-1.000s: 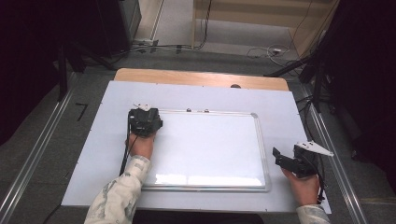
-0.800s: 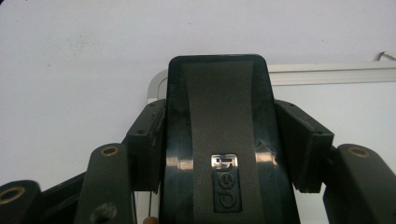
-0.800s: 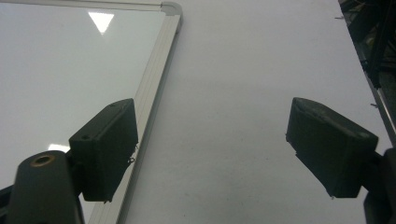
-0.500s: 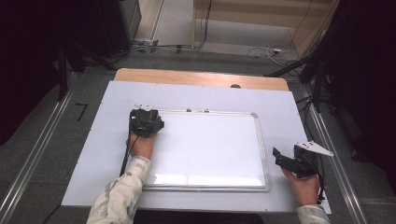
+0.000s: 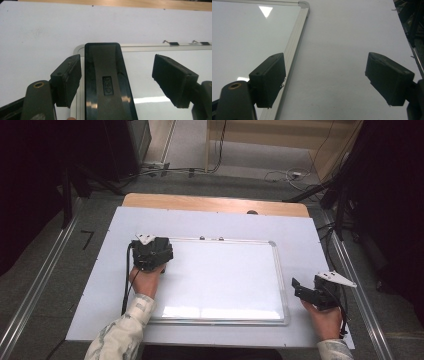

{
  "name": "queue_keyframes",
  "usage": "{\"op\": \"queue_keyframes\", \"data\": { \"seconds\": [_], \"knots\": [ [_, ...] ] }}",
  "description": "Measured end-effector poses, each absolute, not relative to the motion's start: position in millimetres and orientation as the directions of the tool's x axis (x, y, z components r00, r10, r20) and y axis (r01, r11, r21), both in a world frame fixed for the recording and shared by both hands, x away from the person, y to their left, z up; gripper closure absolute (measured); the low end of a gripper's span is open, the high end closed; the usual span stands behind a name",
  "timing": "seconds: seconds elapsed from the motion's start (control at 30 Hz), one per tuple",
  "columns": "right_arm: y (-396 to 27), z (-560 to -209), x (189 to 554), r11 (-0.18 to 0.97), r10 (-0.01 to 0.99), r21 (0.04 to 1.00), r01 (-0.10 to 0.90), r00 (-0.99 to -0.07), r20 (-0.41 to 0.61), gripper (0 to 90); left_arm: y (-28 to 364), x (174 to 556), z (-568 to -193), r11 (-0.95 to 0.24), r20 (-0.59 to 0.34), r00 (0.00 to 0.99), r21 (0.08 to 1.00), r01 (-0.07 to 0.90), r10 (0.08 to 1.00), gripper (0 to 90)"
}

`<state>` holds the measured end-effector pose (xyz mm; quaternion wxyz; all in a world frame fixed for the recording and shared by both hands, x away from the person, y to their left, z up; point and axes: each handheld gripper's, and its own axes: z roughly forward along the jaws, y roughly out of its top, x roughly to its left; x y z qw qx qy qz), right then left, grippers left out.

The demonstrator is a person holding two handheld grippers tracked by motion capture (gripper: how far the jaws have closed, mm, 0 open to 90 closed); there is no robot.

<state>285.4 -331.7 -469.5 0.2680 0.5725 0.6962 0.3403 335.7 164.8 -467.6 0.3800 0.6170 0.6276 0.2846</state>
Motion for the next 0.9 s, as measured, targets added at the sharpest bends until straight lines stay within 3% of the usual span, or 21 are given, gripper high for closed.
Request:
{"op": "queue_keyframes", "data": {
  "seconds": [0.57, 0.9],
  "knots": [
    [-331, -469, 285, 0.112, 0.979, 0.78, 0.615, -0.202, 0.018, 15.3, 183, 288, -450, 0.072, -0.169, 0.156, 0.867, 0.492, 0.973, 18.8],
    [-331, -469, 285, 0.112, 0.979, 0.782, 0.613, -0.202, 0.018, 15.3, 209, 261, -446, 0.106, -0.19, 0.139, 0.881, 0.461, 0.972, 18.3]
  ]
}}
